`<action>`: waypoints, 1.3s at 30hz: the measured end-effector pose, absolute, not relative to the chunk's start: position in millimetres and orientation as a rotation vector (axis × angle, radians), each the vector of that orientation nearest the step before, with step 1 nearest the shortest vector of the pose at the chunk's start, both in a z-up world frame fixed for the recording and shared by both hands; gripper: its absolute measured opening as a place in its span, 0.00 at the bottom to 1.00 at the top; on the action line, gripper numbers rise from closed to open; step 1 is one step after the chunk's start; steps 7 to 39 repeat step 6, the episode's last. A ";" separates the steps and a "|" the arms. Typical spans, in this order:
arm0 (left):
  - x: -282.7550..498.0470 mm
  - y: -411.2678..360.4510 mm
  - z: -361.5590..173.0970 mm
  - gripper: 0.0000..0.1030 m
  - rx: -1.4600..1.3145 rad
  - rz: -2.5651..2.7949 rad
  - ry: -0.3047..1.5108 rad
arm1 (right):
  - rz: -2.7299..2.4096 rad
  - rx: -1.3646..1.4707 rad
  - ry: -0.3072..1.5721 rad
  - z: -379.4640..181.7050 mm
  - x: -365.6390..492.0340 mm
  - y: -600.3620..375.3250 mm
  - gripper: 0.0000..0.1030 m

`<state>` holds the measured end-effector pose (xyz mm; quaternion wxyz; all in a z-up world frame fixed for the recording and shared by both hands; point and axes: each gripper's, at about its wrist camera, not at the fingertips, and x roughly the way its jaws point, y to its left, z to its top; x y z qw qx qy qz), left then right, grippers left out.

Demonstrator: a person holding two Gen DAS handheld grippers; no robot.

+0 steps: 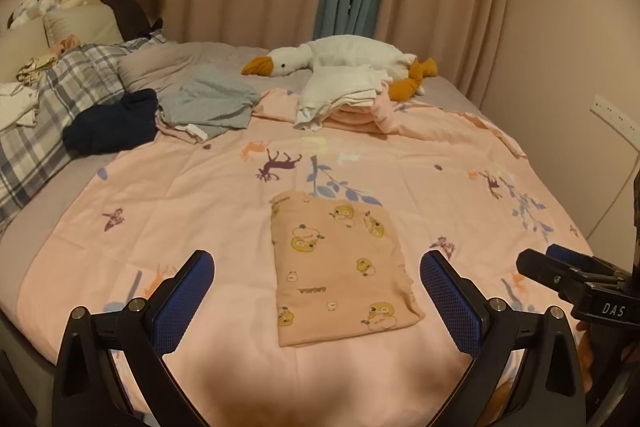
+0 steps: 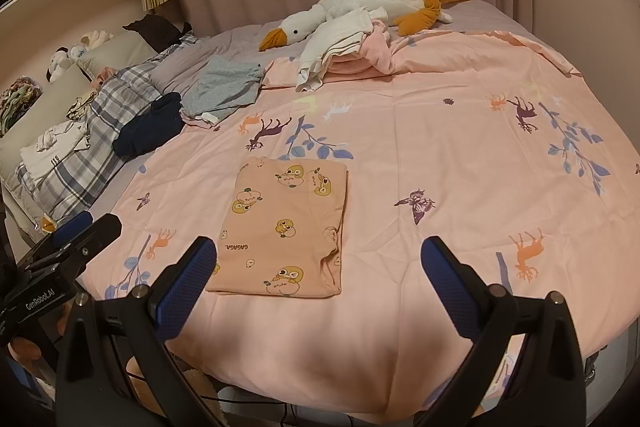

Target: Fold small clothes

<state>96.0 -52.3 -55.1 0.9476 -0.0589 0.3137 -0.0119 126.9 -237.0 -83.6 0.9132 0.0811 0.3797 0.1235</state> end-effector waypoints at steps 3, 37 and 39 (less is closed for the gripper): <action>95.5 -52.4 -55.2 0.99 -0.119 -0.022 0.638 | 0.254 0.168 0.783 -83.6 126.5 -236.6 1.00; 95.6 -52.3 -55.1 0.99 -0.120 -0.021 0.639 | 0.253 0.167 0.784 -83.7 126.6 -236.6 1.00; 95.6 -52.3 -55.1 0.99 -0.120 -0.021 0.639 | 0.253 0.167 0.784 -83.7 126.6 -236.6 1.00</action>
